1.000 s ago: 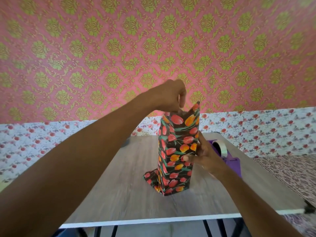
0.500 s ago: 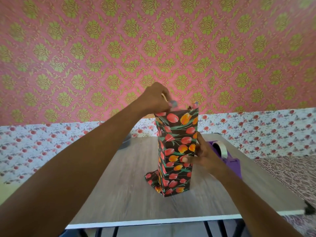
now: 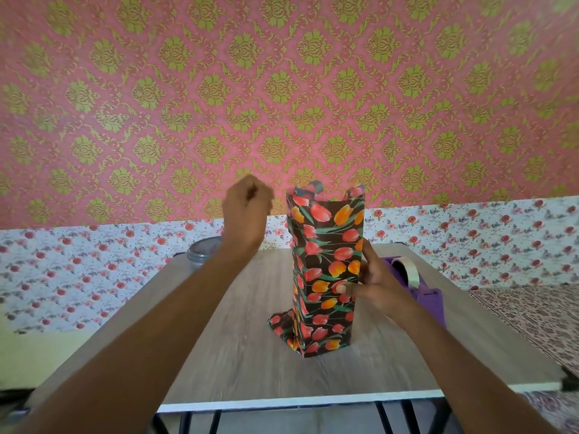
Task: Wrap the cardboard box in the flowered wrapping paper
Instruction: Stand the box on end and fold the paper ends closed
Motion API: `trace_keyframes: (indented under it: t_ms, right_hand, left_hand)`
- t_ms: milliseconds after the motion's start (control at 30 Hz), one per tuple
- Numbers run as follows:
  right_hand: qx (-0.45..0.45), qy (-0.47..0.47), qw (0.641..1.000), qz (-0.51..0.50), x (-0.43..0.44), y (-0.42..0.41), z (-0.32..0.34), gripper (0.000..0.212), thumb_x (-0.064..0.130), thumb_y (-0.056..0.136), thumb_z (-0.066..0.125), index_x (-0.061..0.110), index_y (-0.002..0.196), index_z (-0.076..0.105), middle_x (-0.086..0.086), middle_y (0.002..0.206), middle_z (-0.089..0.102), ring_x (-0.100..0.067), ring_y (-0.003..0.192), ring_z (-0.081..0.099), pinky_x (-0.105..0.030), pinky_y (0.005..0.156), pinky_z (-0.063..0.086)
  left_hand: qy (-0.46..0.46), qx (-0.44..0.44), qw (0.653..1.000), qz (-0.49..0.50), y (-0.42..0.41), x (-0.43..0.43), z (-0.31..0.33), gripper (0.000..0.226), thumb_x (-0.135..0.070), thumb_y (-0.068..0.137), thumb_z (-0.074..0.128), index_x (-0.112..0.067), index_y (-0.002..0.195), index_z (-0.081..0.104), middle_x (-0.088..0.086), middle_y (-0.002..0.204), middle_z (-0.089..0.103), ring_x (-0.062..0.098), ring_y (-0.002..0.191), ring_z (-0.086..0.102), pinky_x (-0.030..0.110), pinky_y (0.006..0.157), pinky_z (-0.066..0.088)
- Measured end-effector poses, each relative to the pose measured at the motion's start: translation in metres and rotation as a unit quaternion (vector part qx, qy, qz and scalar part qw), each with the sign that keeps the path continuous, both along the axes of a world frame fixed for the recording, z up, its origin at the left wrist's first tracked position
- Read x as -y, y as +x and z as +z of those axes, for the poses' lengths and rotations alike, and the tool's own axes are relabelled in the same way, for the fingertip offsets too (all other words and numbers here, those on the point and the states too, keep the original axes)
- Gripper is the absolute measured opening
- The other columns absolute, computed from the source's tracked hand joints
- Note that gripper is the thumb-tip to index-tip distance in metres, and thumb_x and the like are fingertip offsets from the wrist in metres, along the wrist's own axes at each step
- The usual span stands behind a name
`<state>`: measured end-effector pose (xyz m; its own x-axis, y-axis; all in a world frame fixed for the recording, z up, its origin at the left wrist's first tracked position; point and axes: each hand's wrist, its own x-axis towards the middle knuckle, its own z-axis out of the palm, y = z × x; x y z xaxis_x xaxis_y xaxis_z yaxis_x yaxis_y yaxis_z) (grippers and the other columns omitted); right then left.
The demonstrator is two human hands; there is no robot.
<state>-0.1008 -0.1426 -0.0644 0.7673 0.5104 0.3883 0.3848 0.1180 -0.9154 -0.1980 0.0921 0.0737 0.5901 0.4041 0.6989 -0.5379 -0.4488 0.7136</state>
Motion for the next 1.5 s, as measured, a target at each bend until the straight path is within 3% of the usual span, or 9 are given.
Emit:
trace_keyframes:
  t_ms: [100, 200, 333, 533, 767, 1000, 1200, 1400, 1500]
  right_hand:
    - [0.004, -0.002, 1.000, -0.003, -0.002, 0.000, 0.000, 0.103, 0.006, 0.074, 0.089, 0.043, 0.153, 0.032, -0.002, 0.133, 0.069, -0.021, 0.126, 0.063, -0.045, 0.101, 0.056]
    - [0.009, -0.009, 1.000, 0.001, -0.004, 0.000, 0.002, 0.105, 0.008, 0.074, 0.090, 0.042, 0.154, 0.031, -0.002, 0.132, 0.069, -0.021, 0.126, 0.063, -0.045, 0.099, 0.056]
    - [0.008, -0.014, 1.000, 0.004, -0.005, -0.001, 0.005, 0.108, 0.012, 0.070, 0.093, 0.042, 0.154, 0.031, -0.002, 0.133, 0.068, -0.022, 0.126, 0.063, -0.040, 0.095, 0.058]
    - [0.025, -0.022, 0.999, 0.017, -0.005, -0.001, 0.006, 0.106, 0.004, 0.075, 0.089, 0.036, 0.156, 0.029, -0.008, 0.136, 0.066, -0.028, 0.129, 0.061, -0.055, 0.103, 0.052]
    - [0.020, -0.011, 1.000, 0.005, -0.002, 0.000, 0.004, 0.107, 0.011, 0.070, 0.093, 0.039, 0.153, 0.032, -0.006, 0.134, 0.067, -0.026, 0.128, 0.062, -0.049, 0.097, 0.057]
    - [0.008, -0.006, 1.000, 0.002, -0.001, -0.001, 0.004, 0.109, 0.024, 0.065, 0.098, 0.043, 0.152, 0.034, -0.005, 0.135, 0.067, -0.024, 0.128, 0.063, -0.044, 0.094, 0.059]
    - [0.018, -0.009, 1.000, -0.001, 0.000, 0.002, 0.001, 0.107, 0.010, 0.072, 0.092, 0.040, 0.154, 0.031, -0.006, 0.134, 0.067, -0.026, 0.128, 0.063, -0.048, 0.097, 0.058]
    - [0.024, -0.015, 1.000, -0.006, 0.001, 0.003, -0.001, 0.103, 0.007, 0.073, 0.091, 0.039, 0.152, 0.033, -0.005, 0.134, 0.068, -0.025, 0.126, 0.064, -0.042, 0.094, 0.059]
    - [0.022, -0.010, 1.000, -0.005, 0.003, 0.004, -0.003, 0.103, 0.004, 0.073, 0.091, 0.036, 0.152, 0.033, -0.006, 0.135, 0.067, -0.026, 0.127, 0.063, -0.044, 0.097, 0.058]
  left_hand:
    - [0.130, 0.006, 0.990, -0.049, -0.017, 0.011, -0.032, 0.008, -0.024, 0.097, 0.061, -0.017, 0.093, 0.064, -0.005, 0.092, 0.067, 0.010, 0.089, 0.064, 0.031, 0.074, 0.052]
    - [0.070, 0.065, 0.994, -0.045, -0.018, 0.014, -0.006, 0.003, -0.026, 0.097, 0.065, -0.024, 0.098, 0.063, 0.002, 0.109, 0.064, 0.007, 0.101, 0.062, 0.029, 0.082, 0.050]
    - [0.152, -0.112, 0.975, -0.121, -0.008, 0.009, 0.071, 0.028, -0.021, 0.083, 0.083, -0.024, 0.105, 0.067, -0.001, 0.117, 0.065, 0.012, 0.109, 0.062, 0.032, 0.092, 0.053]
    - [0.519, -0.375, 0.761, -0.101, 0.009, 0.025, 0.110, 0.065, -0.011, 0.087, 0.077, -0.037, 0.139, 0.048, 0.007, 0.135, 0.053, 0.031, 0.114, 0.062, 0.048, 0.084, 0.061]
    - [0.474, -0.212, 0.854, 0.030, 0.026, 0.027, 0.082, 0.015, -0.011, 0.081, 0.080, -0.007, 0.072, 0.068, 0.005, 0.070, 0.064, 0.028, 0.072, 0.064, 0.043, 0.068, 0.056]
    - [0.262, -0.237, 0.934, 0.052, 0.032, 0.010, 0.069, 0.012, 0.011, 0.086, 0.056, 0.003, 0.084, 0.065, 0.022, 0.081, 0.064, 0.031, 0.068, 0.068, 0.048, 0.067, 0.059]
    - [0.344, -0.293, 0.891, -0.045, 0.027, 0.007, 0.081, 0.028, 0.011, 0.084, 0.052, 0.002, 0.072, 0.075, 0.007, 0.059, 0.065, 0.010, 0.053, 0.059, 0.022, 0.048, 0.048]
    - [0.363, -0.510, 0.768, -0.134, 0.020, 0.019, 0.092, 0.037, -0.039, 0.095, 0.058, -0.021, 0.071, 0.080, -0.003, 0.072, 0.075, 0.023, 0.072, 0.062, 0.035, 0.072, 0.058]
    - [0.316, -0.481, 0.795, -0.189, 0.017, 0.025, 0.093, 0.046, -0.065, 0.093, 0.054, -0.025, 0.096, 0.077, 0.010, 0.102, 0.078, 0.028, 0.095, 0.072, 0.038, 0.078, 0.061]
